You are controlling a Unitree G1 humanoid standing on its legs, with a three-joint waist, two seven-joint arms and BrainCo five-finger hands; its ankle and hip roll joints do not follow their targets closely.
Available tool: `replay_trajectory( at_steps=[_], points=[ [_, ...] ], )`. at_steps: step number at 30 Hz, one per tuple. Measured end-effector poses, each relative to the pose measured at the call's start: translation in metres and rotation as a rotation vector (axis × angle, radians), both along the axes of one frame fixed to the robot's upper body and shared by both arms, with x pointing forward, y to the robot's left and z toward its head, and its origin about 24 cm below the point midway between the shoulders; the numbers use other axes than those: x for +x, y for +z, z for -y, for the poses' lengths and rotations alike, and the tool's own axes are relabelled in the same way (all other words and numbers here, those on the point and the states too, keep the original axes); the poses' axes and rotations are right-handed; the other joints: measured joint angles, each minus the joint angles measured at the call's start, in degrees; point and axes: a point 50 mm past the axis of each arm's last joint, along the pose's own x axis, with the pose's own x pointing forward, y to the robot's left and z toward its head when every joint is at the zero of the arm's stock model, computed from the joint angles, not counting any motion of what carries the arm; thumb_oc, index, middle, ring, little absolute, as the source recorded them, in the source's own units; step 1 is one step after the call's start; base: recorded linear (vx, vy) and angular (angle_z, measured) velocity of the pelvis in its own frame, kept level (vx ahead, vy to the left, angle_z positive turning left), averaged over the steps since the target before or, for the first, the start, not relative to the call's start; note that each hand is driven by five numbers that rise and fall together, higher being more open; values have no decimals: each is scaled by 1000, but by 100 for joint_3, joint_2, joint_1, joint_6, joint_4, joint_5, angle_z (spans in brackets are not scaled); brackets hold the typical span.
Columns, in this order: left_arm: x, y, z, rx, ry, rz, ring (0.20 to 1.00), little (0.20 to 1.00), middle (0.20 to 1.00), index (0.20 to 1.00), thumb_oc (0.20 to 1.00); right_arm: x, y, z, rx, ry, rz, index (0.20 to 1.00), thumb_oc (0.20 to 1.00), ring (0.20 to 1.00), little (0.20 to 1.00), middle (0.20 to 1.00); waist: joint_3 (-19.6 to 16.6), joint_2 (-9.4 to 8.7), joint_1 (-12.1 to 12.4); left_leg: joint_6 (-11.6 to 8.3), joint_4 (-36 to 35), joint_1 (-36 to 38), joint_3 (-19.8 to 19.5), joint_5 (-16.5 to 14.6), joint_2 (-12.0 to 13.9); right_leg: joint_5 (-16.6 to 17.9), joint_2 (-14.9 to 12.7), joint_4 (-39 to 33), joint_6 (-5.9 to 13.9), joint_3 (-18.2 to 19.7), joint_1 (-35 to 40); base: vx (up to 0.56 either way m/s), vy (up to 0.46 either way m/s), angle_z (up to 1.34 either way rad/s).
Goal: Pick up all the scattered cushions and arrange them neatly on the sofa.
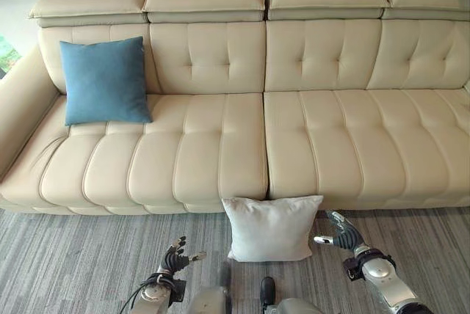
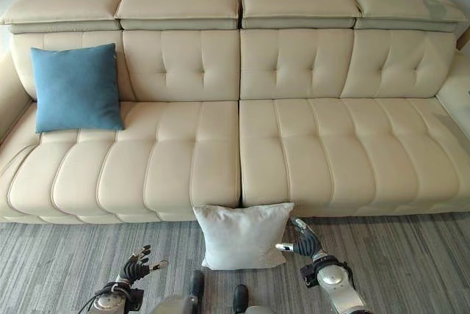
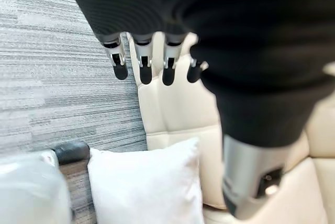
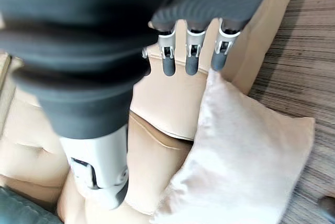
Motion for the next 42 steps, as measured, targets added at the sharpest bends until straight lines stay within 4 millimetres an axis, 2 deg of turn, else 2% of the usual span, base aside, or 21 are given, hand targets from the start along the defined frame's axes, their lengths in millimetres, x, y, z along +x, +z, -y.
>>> replay_trajectory(
  at_steps=[3,5,8,9,10,12,14,17,19,20,22,24,26,27,28,31,35,38,40,41,42],
  points=[
    [0,1,-7,27,-8,-6,1000,1000,1000,1000,1000,-7,-8,1,2,-14,-38,1000,1000,1000,1000,1000,-69,-89,6,-68,-347,175,74,-28,-78,-454,-157,656,326,42,-383,-23,35,-16],
    [5,4,-13,43,-9,6,1000,1000,1000,1000,1000,-6,-9,-4,14,-12,-38,1000,1000,1000,1000,1000,-73,-146,35,-53,-364,159,219,-39,-147,-631,-316,1105,426,23,-683,-50,-1,-39],
    [4,5,-18,57,-5,2,1000,1000,1000,1000,1000,1,-6,-13,18,27,-32,1000,1000,1000,1000,1000,-15,-79,63,96,-319,182,425,-85,-147,-887,-536,2120,755,33,-1212,-4,-86,-39],
    [6,6,-20,61,3,8,1000,1000,1000,1000,1000,-1,-8,-16,28,37,-41,1000,1000,1000,1000,1000,19,-22,35,133,-278,180,382,-134,-135,-963,-627,2445,852,338,-1417,77,-271,4],
    [8,7,-21,61,6,13,1000,1000,1000,1000,1000,-2,-9,-17,30,38,-44,1000,1000,1000,1000,1000,26,-13,39,133,-259,159,384,-146,-146,-981,-662,2443,825,364,-1458,132,-305,12],
    [11,8,-22,66,28,25,1000,1000,1000,1000,1000,0,-9,-19,21,54,-44,1000,1000,1000,1000,1000,59,-55,84,111,-74,-53,291,-219,-95,-973,-1055,1985,759,222,-1546,238,-358,15],
    [3,5,-23,69,37,-1,1000,1000,1000,1000,1000,-5,-12,-20,25,58,-64,1000,1000,1000,1000,1000,69,-119,107,21,-73,-50,189,-233,-55,-1011,-1105,1920,719,167,-1393,173,-307,34],
    [-5,2,-23,69,42,-26,1000,1000,1000,1000,1000,-9,-14,-20,18,69,-78,1000,1000,1000,1000,1000,28,-181,149,-135,19,-199,112,-239,164,-825,-923,1666,692,63,-1288,74,-228,24],
    [-7,-1,-19,61,49,-34,1000,1000,1000,1000,1000,-7,-13,-20,13,75,-72,1000,1000,1000,1000,1000,20,-222,196,-199,386,-392,141,-379,337,-542,-753,1512,450,-111,-1295,23,-250,31],
    [-8,-2,-14,48,50,-38,1000,1000,1000,1000,1000,-6,-11,-15,-4,78,-65,1000,1000,1000,1000,1000,18,-35,163,-330,386,-449,17,-298,546,-534,-522,1539,450,-256,-1264,14,-139,65],
    [6,2,-9,42,33,6,1000,1000,1000,1000,1000,-10,-12,-9,-19,58,-75,1000,1000,1000,1000,1000,0,-88,58,-411,17,-415,-85,-214,747,-531,-451,1535,123,-517,-1349,17,-113,74],
    [18,7,-8,44,25,37,1000,1000,1000,1000,1000,-8,-12,-6,-30,44,-71,1000,1000,1000,1000,1000,69,-212,55,-280,425,-498,188,-416,843,-603,-489,1543,-151,-645,-1388,-7,-64,30],
    [27,11,-3,27,14,78,1000,1000,1000,1000,1000,-6,-8,3,-57,29,-60,1000,1000,1000,1000,1000,85,-101,-18,-317,656,-342,470,-432,849,-613,-488,1534,-117,-787,-1366,4,-18,47],
    [45,21,1,21,-9,148,1000,1000,1000,1000,1000,-7,-9,14,-94,6,-74,1000,1000,1000,1000,1000,189,5,-68,-417,559,-361,472,-358,854,-637,-488,1546,18,-909,-1383,47,15,52],
    [49,24,0,23,-10,163,1000,1000,1000,1000,1000,-6,-8,16,-102,1,-74,1000,1000,1000,1000,1000,200,7,-26,-435,521,-352,438,-349,854,-620,-489,1562,36,-888,-1438,86,39,23],
    [46,24,-5,37,-8,153,1000,1000,1000,1000,1000,0,-4,17,-102,-10,-51,1000,1000,1000,1000,1000,224,81,-35,-473,216,-189,447,-390,845,-611,-473,1594,105,-798,-1489,83,46,-14],
    [42,24,-18,76,-3,131,1000,1000,1000,1000,1000,5,-6,24,-102,-74,-58,1000,1000,1000,1000,1000,260,23,20,-460,156,-239,636,-401,703,-524,-577,1629,253,-557,-1680,-33,59,-23],
    [61,38,-31,121,-2,189,1000,1000,1000,1000,1000,31,8,24,-110,-97,7,1000,1000,1000,1000,1000,452,-72,62,-441,451,-799,769,-410,599,-497,-686,1972,302,-354,-2344,-199,30,-17],
    [106,70,-38,142,32,336,1000,1000,1000,1000,1000,75,40,28,-109,-162,122,1000,1000,1000,1000,1000,916,-91,61,-394,1003,-1649,759,-444,519,-457,-801,2403,330,-287,-3111,-246,-9,4],
    [143,99,-37,124,79,459,1000,1000,1000,1000,1000,109,73,33,-101,-226,220,1000,1000,1000,1000,1000,1307,-59,86,-370,1381,-2220,753,-498,498,-421,-831,2637,319,-245,-3632,-240,-26,7],
    [160,114,-37,131,89,516,1000,1000,1000,1000,1000,126,92,31,-94,-245,278,1000,1000,1000,1000,1000,1473,-50,88,-384,1592,-2508,746,-515,514,-408,-841,2792,304,-222,-3900,-186,-22,0]
  ],
)
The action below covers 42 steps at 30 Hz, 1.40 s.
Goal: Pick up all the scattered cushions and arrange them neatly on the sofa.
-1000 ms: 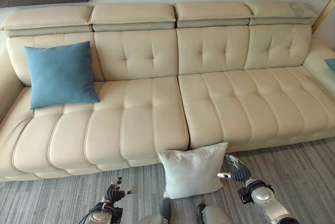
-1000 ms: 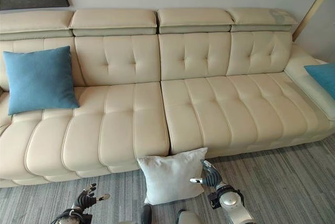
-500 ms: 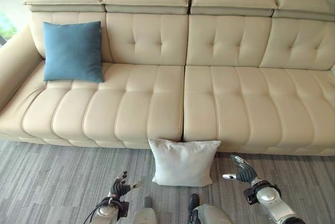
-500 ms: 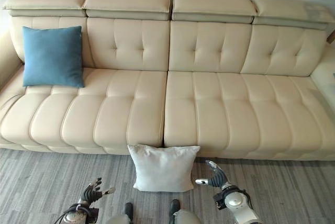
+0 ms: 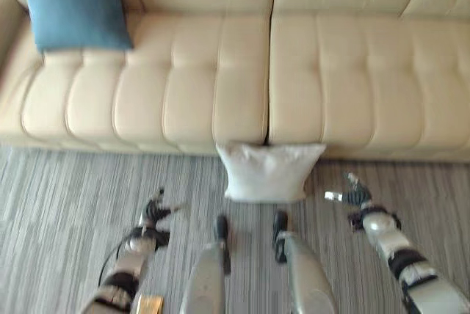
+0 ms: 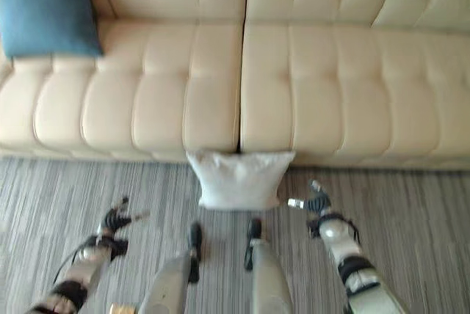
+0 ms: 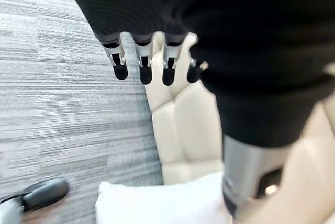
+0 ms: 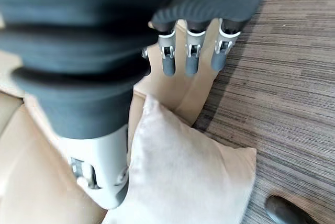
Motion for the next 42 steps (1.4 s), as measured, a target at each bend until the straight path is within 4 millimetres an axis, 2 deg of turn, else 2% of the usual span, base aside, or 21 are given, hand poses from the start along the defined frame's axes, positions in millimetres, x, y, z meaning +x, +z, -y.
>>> replay_trajectory(
  at_steps=[3,6,7,8,9,10,12,16,17,18,19,25,26,28,29,30,31,34,36,39,42],
  points=[
    [37,44,1,50,-10,129,1000,1000,1000,1000,1000,41,66,-7,9,-10,196,1000,1000,1000,1000,1000,547,37,-10,21,560,-671,8,-97,34,12,-2,390,-48,69,-624,-151,-2,-6],
    [60,79,9,115,-63,223,1000,1000,1000,1000,1000,60,114,-9,-50,2,317,1000,1000,1000,1000,1000,642,53,-35,17,1312,-1612,13,-330,140,-80,53,900,-157,148,-1509,-80,-34,-14],
    [80,111,16,149,-82,298,1000,1000,1000,1000,1000,71,153,-7,-59,-39,400,1000,1000,1000,1000,1000,824,59,-42,17,2045,-2364,-5,-520,202,-201,54,1537,-206,202,-2229,-111,-80,-11],
    [97,139,28,183,-93,356,1000,1000,1000,1000,1000,77,180,-12,-50,-64,467,1000,1000,1000,1000,1000,858,57,-67,-17,2666,-3087,-64,-684,239,-306,42,2145,-301,259,-2960,-86,-78,-9],
    [105,158,35,182,-103,403,1000,1000,1000,1000,1000,81,196,-20,-28,-55,517,1000,1000,1000,1000,1000,925,55,-68,-5,2954,-3431,-88,-792,276,-388,49,2395,-333,250,-3294,-11,-48,-4],
    [111,174,39,188,-102,445,1000,1000,1000,1000,1000,83,207,-28,-15,-48,547,1000,1000,1000,1000,1000,912,56,-88,-16,3225,-3801,-119,-868,301,-471,49,2676,-312,251,-3657,1,-25,-4],
    [119,197,52,222,-130,488,1000,1000,1000,1000,1000,87,212,-43,0,-26,559,1000,1000,1000,1000,1000,941,62,-87,43,3569,-4190,-175,-932,310,-517,66,2975,-389,235,-4045,0,0,0],
    [131,251,89,271,-193,605,1000,1000,1000,1000,1000,93,224,-93,32,53,597,1000,1000,1000,1000,1000,932,73,-68,79,3793,-4690,-303,-953,336,-505,158,3160,-498,224,-4521,14,-25,-6],
    [133,259,96,279,-194,613,1000,1000,1000,1000,1000,94,230,-100,54,59,610,520,520,520,520,520,927,81,-64,80,3843,-4753,-327,-952,320,-499,157,3206,-499,224,-4587,0,0,0],
    [135,270,104,291,-195,622,1000,1000,1000,1000,1000,94,241,-109,79,74,632,200,200,200,200,200,926,82,-70,79,3924,-4853,-341,-953,323,-502,157,3284,-505,227,-4684,0,0,0],
    [136,276,107,298,-195,628,200,200,200,200,200,94,244,-111,102,74,640,200,200,200,200,200,925,82,-66,79,3944,-4901,-348,-952,323,-493,156,3301,-506,227,-4734,0,0,0],
    [130,279,93,301,-178,668,200,200,200,200,200,90,241,-113,282,97,662,200,200,200,200,200,915,77,-62,60,3566,-4558,-325,-854,309,-398,156,2974,-536,218,-4420,0,0,0],
    [127,268,92,295,-180,663,200,200,200,200,200,89,222,-112,314,106,630,200,200,200,200,200,887,81,-48,20,3305,-4211,-320,-811,305,-330,157,2754,-461,204,-4087,0,0,0],
    [124,262,94,265,-186,680,200,200,200,200,200,85,212,-117,350,135,627,200,200,200,200,200,864,82,-51,-31,3116,-3904,-303,-729,303,-252,156,2539,-541,186,-3783,-20,5,-1],
    [122,253,92,242,-180,673,200,200,200,200,200,83,202,-121,377,152,611,200,200,200,200,200,844,69,-60,-58,2937,-3632,-299,-713,308,-245,162,2362,-523,166,-3502,-43,-2,-4],
    [118,238,91,206,-175,663,200,200,200,200,200,78,186,-124,407,165,592,200,200,200,200,200,591,67,-80,-59,2772,-3579,-297,-712,291,-288,167,2254,-438,172,-3459,-58,-4,0],
    [107,207,93,139,-177,652,200,200,200,200,200,67,156,-122,443,186,569,200,200,200,200,200,-193,67,-92,-67,2569,-3738,-296,-671,263,-233,166,2066,-398,164,-3609,-58,-14,6],
    [95,197,95,47,-168,691,200,200,200,200,200,59,153,-121,476,202,597,200,200,200,200,200,-191,65,-80,-102,2321,-3320,-283,-613,207,-170,161,1800,-404,147,-3188,-16,-5,2],
    [85,181,95,-12,-149,681,200,200,200,200,200,51,146,-120,448,227,601,200,200,200,200,200,-171,42,-70,-105,2022,-2903,-259,-558,185,-127,158,1555,-354,146,-2771,-47,-12,1],
    [57,147,92,-83,-150,639,200,200,200,200,200,26,121,-118,373,287,580,200,200,200,200,200,-31,-5,-81,-107,1377,-1875,-214,-420,138,-78,134,1077,-332,122,-1809,62,-5,3],
    [24,113,86,-133,-159,583,200,200,200,200,200,-5,90,-114,314,337,541,200,200,200,200,200,-54,-34,-68,-82,654,-601,-158,-358,121,-170,148,496,-171,118,-620,142,-7,-2]
  ],
)
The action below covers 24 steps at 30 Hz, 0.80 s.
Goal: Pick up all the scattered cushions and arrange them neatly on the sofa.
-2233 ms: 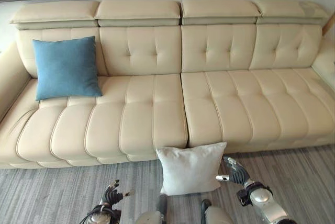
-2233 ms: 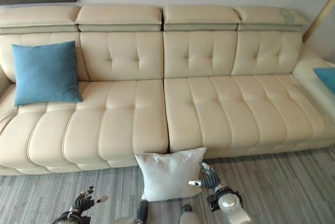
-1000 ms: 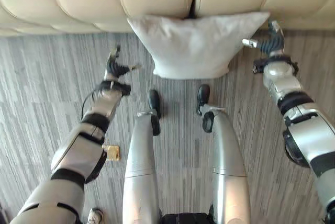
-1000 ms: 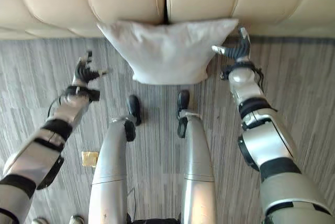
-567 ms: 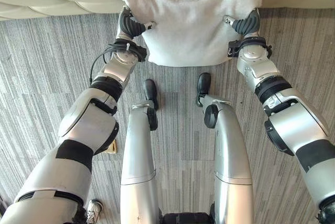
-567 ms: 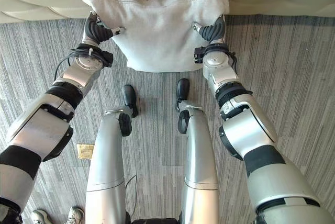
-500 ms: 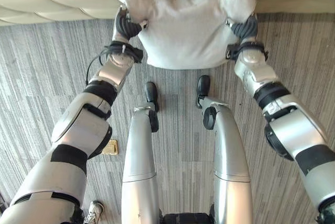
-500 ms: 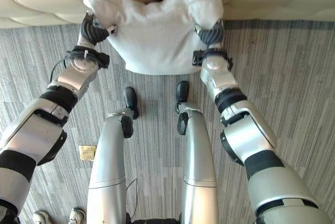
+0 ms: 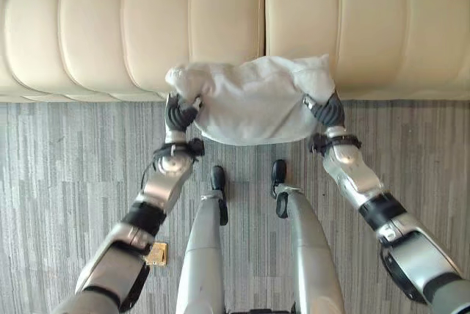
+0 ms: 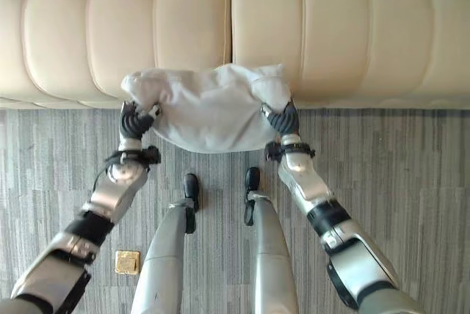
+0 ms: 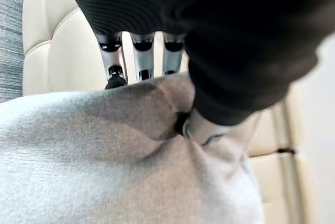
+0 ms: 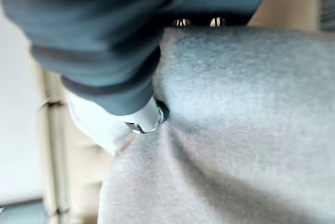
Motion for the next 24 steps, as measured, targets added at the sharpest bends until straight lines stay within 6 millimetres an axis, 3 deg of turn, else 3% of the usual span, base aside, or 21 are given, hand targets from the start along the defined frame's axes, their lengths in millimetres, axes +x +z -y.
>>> replay_trajectory(
  at_steps=[7,15,21,23,24],
  points=[
    [-49,-29,-7,24,-79,-66,200,200,200,200,200,-51,-28,18,-110,55,-34,200,200,200,200,200,-324,-21,-23,13,-1185,1820,75,202,-10,95,41,-959,81,-47,1708,185,-12,-3],
    [-73,-49,-10,43,-135,-155,200,200,200,200,200,-74,-47,29,-171,114,-122,200,200,200,200,200,-1039,9,-134,-5,-1979,3015,153,282,88,237,209,-1845,132,-139,2972,192,-87,-1],
    [-74,-52,-6,38,-158,-166,200,200,200,200,200,-73,-46,33,-175,102,-125,200,200,200,200,200,-1311,9,-86,-38,-1733,3046,-3,280,245,133,407,-2015,98,-252,3264,122,-149,8],
    [-75,-54,-5,37,-163,-178,200,200,200,200,200,-74,-48,34,-176,100,-131,200,200,200,200,200,-1347,-64,-55,-52,-996,2705,-120,286,220,39,408,-1981,-38,-250,3314,82,-109,17],
    [-75,-55,-3,36,-170,-179,200,200,200,200,200,-73,-47,35,-175,94,-129,200,200,200,200,200,-1354,-74,-54,-156,-638,2501,-173,361,223,0,397,-1993,-101,-278,3343,119,-70,26]
  ],
)
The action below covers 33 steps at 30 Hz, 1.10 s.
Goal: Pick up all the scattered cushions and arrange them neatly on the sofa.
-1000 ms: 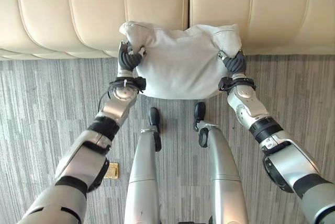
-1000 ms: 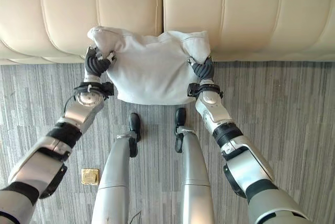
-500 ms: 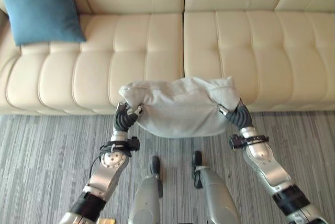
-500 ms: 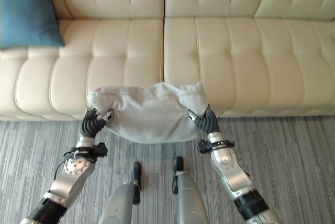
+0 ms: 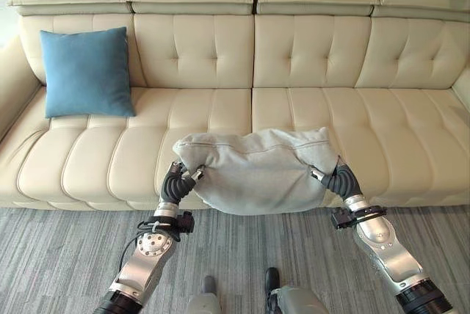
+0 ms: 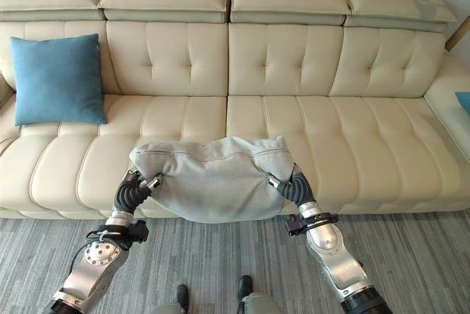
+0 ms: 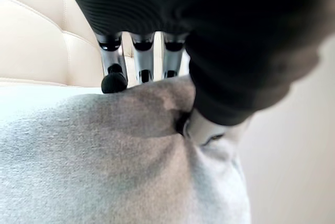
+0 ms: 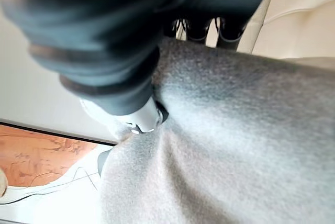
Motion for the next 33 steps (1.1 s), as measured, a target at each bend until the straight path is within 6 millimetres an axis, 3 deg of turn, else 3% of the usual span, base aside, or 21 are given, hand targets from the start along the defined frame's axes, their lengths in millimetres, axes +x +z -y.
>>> replay_trajectory(
  at_steps=[2,4,5,6,7,8,9,10,12,13,14,17,18,19,21,24,25,26,29,31,33],
  points=[
    [0,-1,1,-2,-3,-6,200,200,200,200,200,-1,-1,2,2,-9,-5,200,200,200,200,200,-8,-2,18,-30,341,-207,16,171,25,-13,7,-57,-39,-69,61,146,-16,24],
    [-1,-2,3,-5,-11,-10,200,200,200,200,200,-2,-2,3,3,-14,-9,200,200,200,200,200,-20,-29,38,35,415,-436,62,66,-44,-35,6,-135,-79,-64,28,183,18,13],
    [-1,-2,3,-9,-14,-10,200,200,200,200,200,-2,-1,5,4,-25,-3,200,200,200,200,200,-14,-42,64,59,225,-516,77,-7,-186,-34,0,-212,-85,2,5,298,75,16],
    [-1,-3,6,-17,-22,-15,200,200,200,200,200,-1,0,7,6,-40,2,200,200,200,200,200,3,-79,69,66,-508,-641,229,-44,-463,-6,-13,-393,-131,145,-27,326,99,15],
    [-1,-4,6,-14,-28,-23,200,200,200,200,200,-1,1,8,7,-45,4,200,200,200,200,200,4,-80,107,131,-989,-659,384,8,-559,88,-7,-518,-135,195,6,335,95,10],
    [-1,-5,6,-11,-29,-31,200,200,200,200,200,-1,1,8,8,-46,5,200,200,200,200,200,7,-86,167,70,-1401,-700,437,70,-705,334,6,-648,-181,305,80,277,70,-14],
    [-2,-6,7,-16,-28,-35,200,200,200,200,200,0,1,9,7,-49,7,200,200,200,200,200,14,-61,239,1,-1604,-781,410,113,-770,353,43,-719,-175,391,112,306,79,-68],
    [-3,-7,6,-17,-22,-40,200,200,200,200,200,0,0,8,11,-49,4,200,200,200,200,200,28,14,485,-70,-1810,-948,331,196,-717,343,201,-854,-190,681,251,453,161,-86],
    [-3,-7,5,-15,-19,-40,200,200,200,200,200,-1,-2,7,14,-51,-8,200,200,200,200,200,23,36,568,-5,-1700,-971,340,273,-610,278,249,-869,-179,783,394,352,149,-76],
    [-4,-8,5,-14,-22,-46,200,200,200,200,200,-3,-4,7,15,-52,-17,200,200,200,200,200,8,61,553,60,-1530,-900,346,263,-557,162,250,-858,-125,895,531,338,172,-82],
    [-8,-12,4,-17,-22,-64,200,200,200,200,200,-5,-3,7,15,-43,-16,200,200,200,200,200,-74,186,501,206,-1427,-651,357,241,-490,-117,209,-672,87,1027,613,429,228,-64],
    [-9,-12,0,-6,-20,-71,200,200,200,200,200,-9,1,3,22,-26,-4,200,200,200,200,200,-112,34,385,272,-1314,-490,686,284,-752,-717,-224,97,401,1055,523,226,135,-44],
    [-9,-12,-1,-1,-20,-72,200,200,200,200,200,-10,1,3,25,-23,-3,200,200,200,200,200,-122,18,382,388,-1308,-407,787,366,-803,-833,-326,462,575,1063,517,194,139,-59],
    [-9,-10,-7,11,-4,-65,200,200,200,200,200,-11,3,-3,41,-1,3,200,200,200,200,200,-206,-104,458,739,-1334,-219,1051,431,-961,-948,-557,1263,822,1063,451,136,89,-43],
    [-3,-1,-14,40,5,-34,200,200,200,200,200,-7,6,-13,62,26,20,200,200,200,200,200,-226,-200,466,956,-1323,-159,1125,386,-1062,-834,-703,1967,1176,1001,320,151,83,-25],
    [4,8,-22,56,28,0,200,200,200,200,200,-5,9,-19,75,45,30,200,200,200,200,200,-222,-187,550,1071,-1433,89,739,342,-1136,-884,-723,1803,1156,987,427,145,39,-14],
    [4,9,-24,56,33,7,200,200,200,200,200,-4,9,-21,78,52,32,200,200,200,200,200,-196,-140,572,1194,-1557,244,661,337,-1144,-995,-728,1712,1122,860,418,80,0,-13],
    [5,10,-23,55,32,12,200,200,200,200,200,-4,9,-22,82,54,31,200,200,200,200,200,-195,-97,548,1196,-1640,340,623,340,-1144,-1051,-729,1575,1098,748,330,186,-51,13],
    [2,6,-23,38,41,6,200,200,200,200,200,-2,12,-22,73,64,39,200,200,200,200,200,-109,75,400,1167,-1682,456,565,266,-1130,-795,-769,846,998,633,-560,168,-69,16],
    [-3,0,-23,34,42,-18,200,200,200,200,200,-3,10,-21,66,64,27,200,200,200,200,200,-62,101,284,1184,-1750,669,528,280,-1172,-180,-825,237,1014,653,-813,122,-114,32],
    [-8,-5,-23,30,47,-40,200,200,200,200,200,-3,7,-22,71,68,16,200,200,200,200,200,-73,62,245,1015,-1745,782,486,143,-1167,350,-802,-214,1045,691,-988,148,-169,9]
  ],
)
